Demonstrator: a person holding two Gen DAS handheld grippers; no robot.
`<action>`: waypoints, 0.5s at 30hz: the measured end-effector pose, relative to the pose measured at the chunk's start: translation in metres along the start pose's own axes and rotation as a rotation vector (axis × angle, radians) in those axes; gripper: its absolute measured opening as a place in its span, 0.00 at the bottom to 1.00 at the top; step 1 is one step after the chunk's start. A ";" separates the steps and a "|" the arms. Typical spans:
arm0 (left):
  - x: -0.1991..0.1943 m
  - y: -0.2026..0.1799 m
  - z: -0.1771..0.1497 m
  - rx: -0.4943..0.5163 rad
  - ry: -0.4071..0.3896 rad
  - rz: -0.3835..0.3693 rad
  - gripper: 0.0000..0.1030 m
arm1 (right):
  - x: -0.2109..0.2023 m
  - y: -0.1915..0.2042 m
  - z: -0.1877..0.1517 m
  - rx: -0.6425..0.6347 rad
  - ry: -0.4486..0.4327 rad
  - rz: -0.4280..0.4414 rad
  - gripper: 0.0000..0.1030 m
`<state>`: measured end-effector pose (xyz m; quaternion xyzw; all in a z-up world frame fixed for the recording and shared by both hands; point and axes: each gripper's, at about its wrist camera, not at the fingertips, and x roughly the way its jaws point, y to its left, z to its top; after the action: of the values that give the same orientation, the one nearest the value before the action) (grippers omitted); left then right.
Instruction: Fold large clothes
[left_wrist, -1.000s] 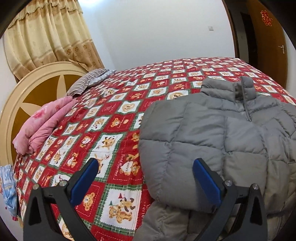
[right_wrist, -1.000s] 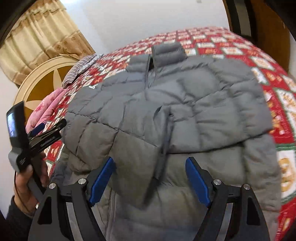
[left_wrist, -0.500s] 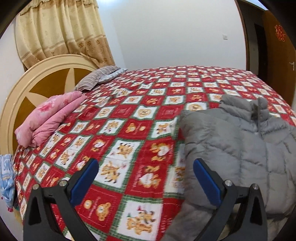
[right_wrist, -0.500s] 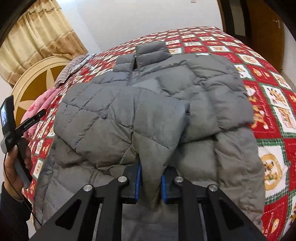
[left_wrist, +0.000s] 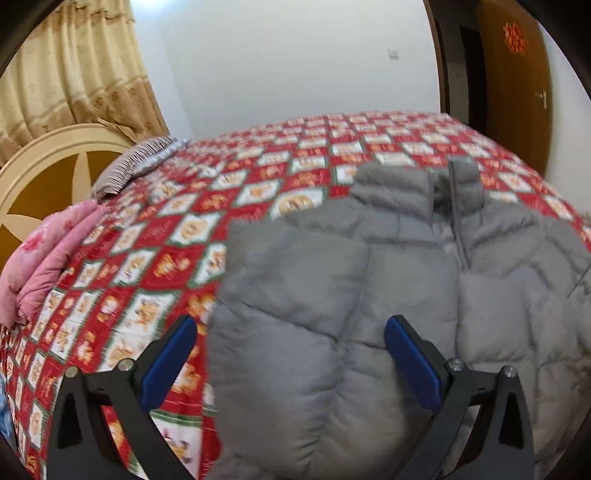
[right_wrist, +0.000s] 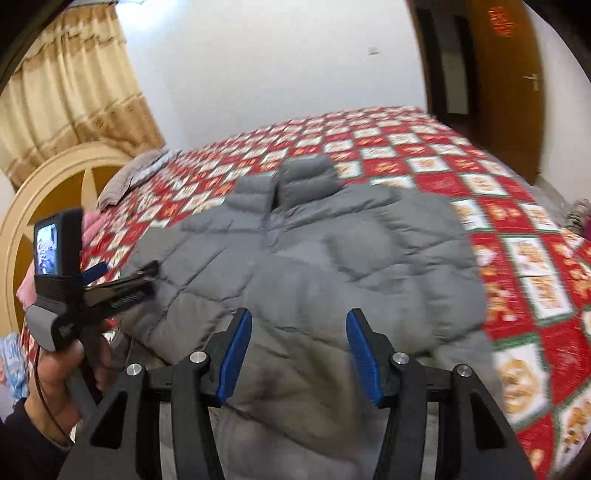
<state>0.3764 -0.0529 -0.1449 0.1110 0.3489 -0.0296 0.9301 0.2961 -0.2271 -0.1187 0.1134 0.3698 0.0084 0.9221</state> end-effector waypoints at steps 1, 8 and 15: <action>0.004 -0.002 -0.005 0.000 0.010 0.000 1.00 | 0.009 0.003 -0.001 -0.004 0.009 -0.003 0.52; 0.021 -0.004 -0.023 -0.033 0.044 -0.025 1.00 | 0.043 0.002 -0.019 -0.013 0.030 -0.041 0.53; 0.030 -0.006 -0.026 -0.045 0.071 -0.033 1.00 | 0.052 0.000 -0.030 -0.041 0.027 -0.055 0.53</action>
<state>0.3816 -0.0525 -0.1849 0.0852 0.3842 -0.0333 0.9187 0.3136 -0.2157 -0.1747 0.0840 0.3849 -0.0079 0.9191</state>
